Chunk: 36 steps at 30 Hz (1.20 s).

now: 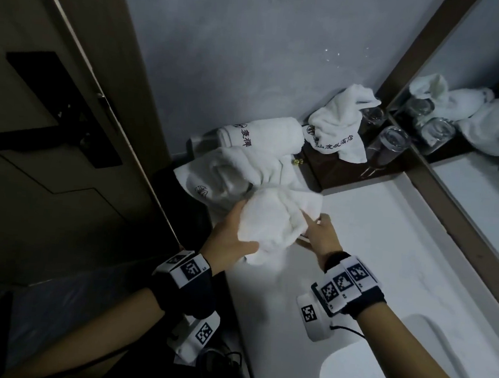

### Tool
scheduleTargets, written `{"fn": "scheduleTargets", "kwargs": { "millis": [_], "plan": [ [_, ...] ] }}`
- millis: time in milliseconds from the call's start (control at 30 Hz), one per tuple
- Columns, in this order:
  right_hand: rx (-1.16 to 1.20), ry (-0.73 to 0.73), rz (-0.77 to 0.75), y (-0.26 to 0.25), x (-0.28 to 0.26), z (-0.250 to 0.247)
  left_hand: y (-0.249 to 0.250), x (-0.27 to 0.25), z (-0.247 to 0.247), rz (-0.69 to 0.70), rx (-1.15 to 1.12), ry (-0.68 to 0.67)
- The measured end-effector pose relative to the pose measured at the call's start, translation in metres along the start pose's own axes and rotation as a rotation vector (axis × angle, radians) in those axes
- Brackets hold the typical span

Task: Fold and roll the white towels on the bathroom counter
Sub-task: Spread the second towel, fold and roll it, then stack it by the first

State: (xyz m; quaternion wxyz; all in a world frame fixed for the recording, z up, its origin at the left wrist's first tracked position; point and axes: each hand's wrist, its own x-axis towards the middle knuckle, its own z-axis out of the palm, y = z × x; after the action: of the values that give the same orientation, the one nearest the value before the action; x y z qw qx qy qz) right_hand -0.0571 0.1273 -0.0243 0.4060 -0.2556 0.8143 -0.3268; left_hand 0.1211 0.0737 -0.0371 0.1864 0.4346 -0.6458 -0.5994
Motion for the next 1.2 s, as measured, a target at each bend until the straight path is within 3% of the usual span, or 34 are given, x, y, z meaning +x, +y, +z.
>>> {"fn": "scheduleTargets", "kwargs": {
  "millis": [33, 67, 200, 267, 333, 467, 533, 633, 700, 800, 867, 967, 1067, 1200],
  "plan": [
    [0.016, 0.069, 0.115, 0.003, 0.001, -0.008, 0.002, -0.004, -0.002, 0.059, 0.004, 0.019],
    [0.113, 0.074, 0.135, 0.009, 0.004, -0.014, 0.005, -0.007, -0.002, 0.123, 0.003, 0.01],
    [0.278, -0.241, 0.248, 0.007, -0.015, -0.017, 0.012, -0.02, 0.009, 0.246, 0.155, -0.205],
    [0.274, -0.336, 0.164, 0.012, -0.02, -0.02, 0.012, -0.027, 0.021, 0.215, 0.216, -0.325],
    [0.235, -0.216, 0.03, 0.021, -0.023, -0.02, 0.009, -0.036, 0.03, 0.167, 0.123, -0.427],
    [0.18, 0.057, 0.01, 0.054, -0.025, -0.039, -0.007, -0.05, 0.039, 0.018, -0.058, -0.524],
    [0.117, 0.039, 0.089, 0.077, -0.029, -0.051, -0.014, -0.052, 0.039, 0.013, -0.012, -0.46],
    [0.038, -0.193, 0.194, 0.102, -0.046, -0.059, -0.018, -0.045, 0.035, -0.04, 0.002, -0.298],
    [-0.047, -0.27, 0.183, 0.111, -0.052, -0.063, -0.019, -0.035, 0.028, -0.057, 0.036, -0.188],
    [-0.261, -0.19, 0.114, 0.102, -0.047, -0.072, -0.016, -0.018, 0.01, -0.05, 0.091, -0.035],
    [-0.413, -0.057, 0.052, 0.088, -0.039, -0.077, -0.015, -0.005, -0.006, -0.059, 0.108, 0.096],
    [-0.374, 0.078, -0.092, 0.061, -0.02, -0.073, -0.011, 0.015, -0.034, -0.122, 0.125, 0.273],
    [-0.308, 0.073, -0.177, 0.029, 0.007, -0.057, -0.006, 0.038, -0.059, -0.197, 0.062, 0.397],
    [-0.257, 0.007, -0.238, -0.017, 0.042, -0.023, 0.004, 0.064, -0.075, -0.159, 0.134, 0.485]
  ]
}}
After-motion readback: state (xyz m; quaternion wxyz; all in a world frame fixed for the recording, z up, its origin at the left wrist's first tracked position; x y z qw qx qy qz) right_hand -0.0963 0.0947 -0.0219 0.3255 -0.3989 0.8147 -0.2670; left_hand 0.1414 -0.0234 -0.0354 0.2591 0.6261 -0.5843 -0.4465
